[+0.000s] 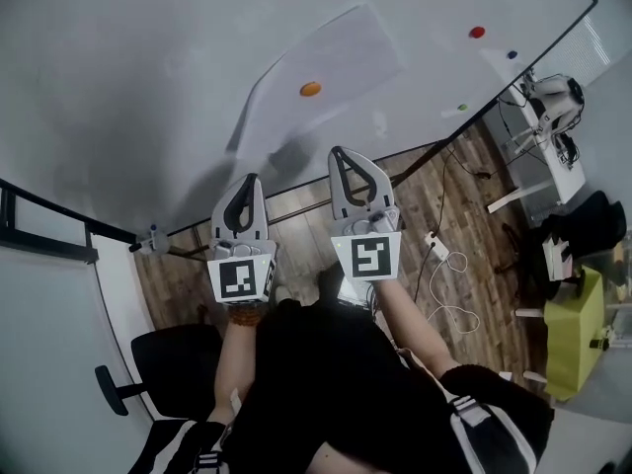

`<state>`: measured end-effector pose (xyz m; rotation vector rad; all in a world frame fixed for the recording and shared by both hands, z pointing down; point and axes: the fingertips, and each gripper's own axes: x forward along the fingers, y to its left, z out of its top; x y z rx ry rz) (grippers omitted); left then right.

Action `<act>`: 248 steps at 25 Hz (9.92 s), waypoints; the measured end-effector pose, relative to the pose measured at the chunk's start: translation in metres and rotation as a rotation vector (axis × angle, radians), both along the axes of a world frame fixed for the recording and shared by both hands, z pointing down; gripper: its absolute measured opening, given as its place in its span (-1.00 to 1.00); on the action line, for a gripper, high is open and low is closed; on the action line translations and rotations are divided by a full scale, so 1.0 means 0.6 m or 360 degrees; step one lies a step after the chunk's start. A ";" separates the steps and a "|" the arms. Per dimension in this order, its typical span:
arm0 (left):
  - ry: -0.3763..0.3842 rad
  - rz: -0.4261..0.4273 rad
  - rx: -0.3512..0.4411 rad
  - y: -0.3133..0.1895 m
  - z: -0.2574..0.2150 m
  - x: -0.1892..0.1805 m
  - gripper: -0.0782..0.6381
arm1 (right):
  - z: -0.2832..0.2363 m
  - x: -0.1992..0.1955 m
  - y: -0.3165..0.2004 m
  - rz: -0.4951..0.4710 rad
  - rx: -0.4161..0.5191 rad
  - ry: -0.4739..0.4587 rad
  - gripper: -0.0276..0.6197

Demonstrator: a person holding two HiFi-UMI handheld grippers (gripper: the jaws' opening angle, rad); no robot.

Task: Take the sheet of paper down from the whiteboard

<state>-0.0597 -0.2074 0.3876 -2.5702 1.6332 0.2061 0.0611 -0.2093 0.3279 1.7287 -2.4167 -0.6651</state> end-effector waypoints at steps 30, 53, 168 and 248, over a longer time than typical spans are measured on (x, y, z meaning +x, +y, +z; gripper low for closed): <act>-0.0040 -0.0036 -0.0031 -0.020 0.010 -0.023 -0.75 | -0.046 -0.024 -0.121 -0.0082 -0.0004 0.0127 -0.51; -0.0053 -0.0040 -0.0028 -0.032 0.012 -0.040 -0.74 | -0.040 -0.038 -0.151 -0.0029 0.0011 0.0134 -0.48; 0.0101 0.0254 -0.0151 -0.144 -0.012 0.061 -0.76 | -0.030 -0.038 -0.156 -0.0053 -0.0052 0.0154 -0.55; 0.0145 0.0204 -0.0128 -0.036 -0.016 0.050 -0.76 | 0.030 -0.065 -0.016 -0.0238 -0.0260 -0.0179 -0.55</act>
